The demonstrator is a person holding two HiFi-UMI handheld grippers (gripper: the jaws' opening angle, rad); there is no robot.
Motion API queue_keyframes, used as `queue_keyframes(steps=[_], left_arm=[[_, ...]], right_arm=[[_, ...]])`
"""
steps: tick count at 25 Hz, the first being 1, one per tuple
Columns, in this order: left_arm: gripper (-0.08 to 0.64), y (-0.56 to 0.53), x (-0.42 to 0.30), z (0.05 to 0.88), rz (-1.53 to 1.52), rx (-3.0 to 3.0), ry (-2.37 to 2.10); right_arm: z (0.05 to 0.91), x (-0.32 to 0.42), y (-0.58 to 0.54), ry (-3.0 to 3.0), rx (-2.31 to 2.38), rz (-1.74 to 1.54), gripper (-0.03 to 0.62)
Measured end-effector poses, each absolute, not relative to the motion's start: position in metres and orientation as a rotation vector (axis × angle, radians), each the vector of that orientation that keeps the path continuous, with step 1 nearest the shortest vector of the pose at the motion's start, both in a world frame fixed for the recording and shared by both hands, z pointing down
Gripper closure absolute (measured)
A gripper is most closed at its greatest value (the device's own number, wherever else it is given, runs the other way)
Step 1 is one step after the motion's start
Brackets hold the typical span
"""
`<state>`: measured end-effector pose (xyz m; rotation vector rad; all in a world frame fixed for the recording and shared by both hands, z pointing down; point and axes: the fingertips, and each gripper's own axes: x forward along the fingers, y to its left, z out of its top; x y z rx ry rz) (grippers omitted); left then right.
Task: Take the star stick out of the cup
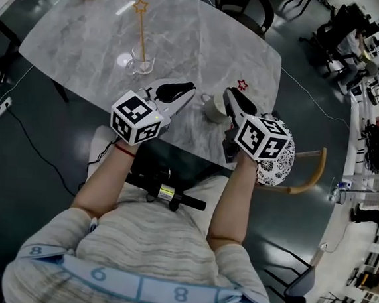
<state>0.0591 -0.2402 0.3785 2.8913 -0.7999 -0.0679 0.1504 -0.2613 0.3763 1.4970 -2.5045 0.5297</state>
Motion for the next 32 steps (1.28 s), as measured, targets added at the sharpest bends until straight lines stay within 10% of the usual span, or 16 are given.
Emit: queue_keyframes(steps=[32], left_arm=[[0.44, -0.325, -0.07, 0.367, 0.187, 2.698, -1.353]], right_arm=[[0.393, 0.065, -0.254, -2.613, 1.292, 0.529, 0.549]])
